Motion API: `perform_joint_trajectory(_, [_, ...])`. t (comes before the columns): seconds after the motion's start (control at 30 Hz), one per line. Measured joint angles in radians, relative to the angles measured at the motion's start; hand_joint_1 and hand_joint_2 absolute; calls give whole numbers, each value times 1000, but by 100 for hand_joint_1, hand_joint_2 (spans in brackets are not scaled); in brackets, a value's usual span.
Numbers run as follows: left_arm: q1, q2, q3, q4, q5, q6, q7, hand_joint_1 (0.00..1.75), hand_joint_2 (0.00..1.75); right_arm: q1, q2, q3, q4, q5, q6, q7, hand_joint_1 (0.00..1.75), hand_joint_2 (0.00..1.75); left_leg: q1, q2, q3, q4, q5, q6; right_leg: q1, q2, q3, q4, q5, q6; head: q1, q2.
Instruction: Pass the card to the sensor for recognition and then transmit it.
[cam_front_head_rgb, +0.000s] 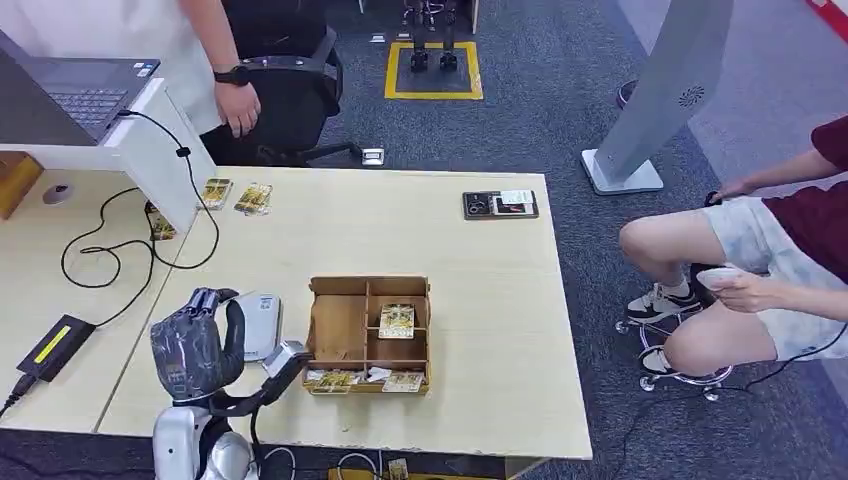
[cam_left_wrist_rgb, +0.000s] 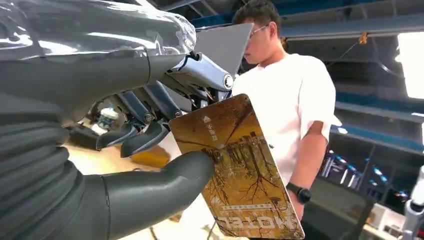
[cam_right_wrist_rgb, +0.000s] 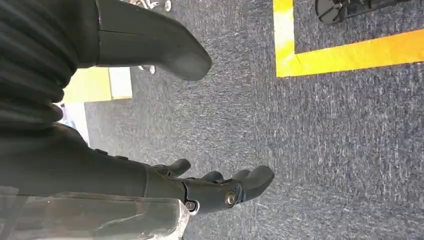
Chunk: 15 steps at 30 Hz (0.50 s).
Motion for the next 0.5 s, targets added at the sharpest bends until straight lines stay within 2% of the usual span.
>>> perform_joint_trajectory(0.33, [16,23,0,32,-48,0,106,175,175,5,0,0,-20,0,10,1,0,175,0,0,0,0,0,0,0,0,0,0,0,0,0,0])
perform_joint_trajectory(0.43, [17,38,-13,59,-68,0,181,175,175,6,0,0,-30,0,22,3,0,175,0,0,0,0,0,0,0,0,0,0,0,0,0,0])
perform_joint_trajectory(0.5, [17,47,-20,70,-72,1,191,175,175,8,1,0,-35,0,24,4,0,175,0,0,0,0,0,0,0,0,0,0,0,0,0,0])
